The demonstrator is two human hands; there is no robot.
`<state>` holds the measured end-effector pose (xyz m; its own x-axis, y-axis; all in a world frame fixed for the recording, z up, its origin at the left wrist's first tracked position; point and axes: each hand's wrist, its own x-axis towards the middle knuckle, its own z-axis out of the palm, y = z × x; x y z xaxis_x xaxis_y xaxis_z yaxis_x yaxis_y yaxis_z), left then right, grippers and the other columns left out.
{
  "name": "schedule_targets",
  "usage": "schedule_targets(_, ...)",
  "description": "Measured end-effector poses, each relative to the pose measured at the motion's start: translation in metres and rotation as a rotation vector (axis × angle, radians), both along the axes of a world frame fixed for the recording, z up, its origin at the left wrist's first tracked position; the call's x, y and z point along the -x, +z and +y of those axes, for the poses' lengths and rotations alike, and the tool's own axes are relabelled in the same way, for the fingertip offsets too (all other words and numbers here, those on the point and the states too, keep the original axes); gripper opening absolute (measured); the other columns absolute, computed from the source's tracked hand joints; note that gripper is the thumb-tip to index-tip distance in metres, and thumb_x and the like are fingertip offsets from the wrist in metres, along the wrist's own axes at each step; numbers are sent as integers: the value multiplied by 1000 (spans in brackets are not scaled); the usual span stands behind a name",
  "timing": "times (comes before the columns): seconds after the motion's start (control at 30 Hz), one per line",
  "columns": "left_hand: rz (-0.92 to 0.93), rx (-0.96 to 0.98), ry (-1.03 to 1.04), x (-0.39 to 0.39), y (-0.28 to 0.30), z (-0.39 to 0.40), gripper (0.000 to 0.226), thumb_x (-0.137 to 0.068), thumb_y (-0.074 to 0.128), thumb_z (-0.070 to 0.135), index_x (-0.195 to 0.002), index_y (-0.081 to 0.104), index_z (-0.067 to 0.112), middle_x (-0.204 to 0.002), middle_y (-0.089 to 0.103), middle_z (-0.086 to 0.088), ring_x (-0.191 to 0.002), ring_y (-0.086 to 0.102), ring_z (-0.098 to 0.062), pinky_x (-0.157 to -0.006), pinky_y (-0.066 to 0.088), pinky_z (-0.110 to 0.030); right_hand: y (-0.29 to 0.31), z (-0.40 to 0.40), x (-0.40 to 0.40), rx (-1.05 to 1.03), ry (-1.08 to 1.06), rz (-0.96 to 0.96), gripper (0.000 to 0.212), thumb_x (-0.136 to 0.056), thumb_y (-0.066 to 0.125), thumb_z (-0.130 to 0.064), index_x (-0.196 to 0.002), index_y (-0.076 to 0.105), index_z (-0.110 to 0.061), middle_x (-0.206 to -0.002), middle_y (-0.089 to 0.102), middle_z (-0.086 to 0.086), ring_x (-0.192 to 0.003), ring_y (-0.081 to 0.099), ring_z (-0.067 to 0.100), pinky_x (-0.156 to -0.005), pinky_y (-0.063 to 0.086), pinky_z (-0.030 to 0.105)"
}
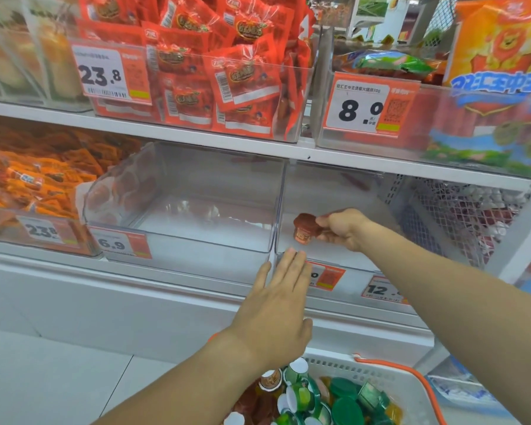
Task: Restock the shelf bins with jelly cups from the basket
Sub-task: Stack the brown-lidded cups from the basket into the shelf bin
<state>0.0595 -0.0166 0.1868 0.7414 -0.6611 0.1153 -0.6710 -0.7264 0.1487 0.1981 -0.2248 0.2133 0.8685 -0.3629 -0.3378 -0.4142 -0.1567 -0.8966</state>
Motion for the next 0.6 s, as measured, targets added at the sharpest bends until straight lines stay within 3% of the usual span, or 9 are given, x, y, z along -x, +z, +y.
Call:
schedule_targets(0.1, 4, -25, 0, 0, 1, 2, 82, -100, 39, 40, -156, -17, 15, -162, -28, -1, -146, -32, -17, -119, -18, -42, -14, 7, -13, 57, 11, 8, 9, -94, 63, -3, -103, 63, 0, -101, 64, 20, -78, 63, 28, -62, 56, 30)
schedule_targets(0.27, -25, -84, 27, -1, -1, 0, 86, -100, 38, 40, -152, -26, 15, -158, -35, -3, -145, -35, -21, -119, -16, -51, -27, 12, -21, 59, 72, 76, 21, -98, 57, -3, -117, 58, 5, -109, 66, 22, -95, 70, 37, -83, 60, 41)
schedule_targets(0.37, -19, -119, 34, 0, -2, 0, 87, -100, 37, 40, -150, -30, 15, -157, -38, -4, -144, -37, -22, -119, -15, -53, -24, 14, -18, 28, 174, 127, 21, -101, 50, -8, -119, 60, -3, -105, 68, 16, -90, 67, 29, -84, 59, 37)
schedule_targets(0.47, 2, -122, 33, 0, 1, -1, 85, -101, 36, 41, -150, -29, 16, -157, -38, -3, -144, -36, -22, -120, -12, -55, -22, 16, -18, 224, 237, 129, 20, -93, 68, -24, -110, 66, -12, -95, 69, 7, -77, 61, 20, -68, 54, 29)
schedule_targets(0.53, 9, -115, 40, 0, 1, -2, 85, -101, 35, 41, -150, -29, 17, -157, -38, -2, -144, -35, -22, -120, -11, -56, -24, 14, -23, 255, 189, 39, 24, -86, 76, -12, -109, 67, -11, -99, 68, 10, -82, 63, 22, -61, 51, 26)
schedule_targets(0.6, 28, -111, 47, 1, 1, -2, 85, -101, 36, 41, -150, -30, 17, -156, -39, -1, -144, -36, -21, -120, -9, -55, -26, 13, -27, 241, 126, -58, 24, -84, 74, 1, -106, 69, -9, -107, 70, 13, -95, 66, 25, -70, 56, 28)
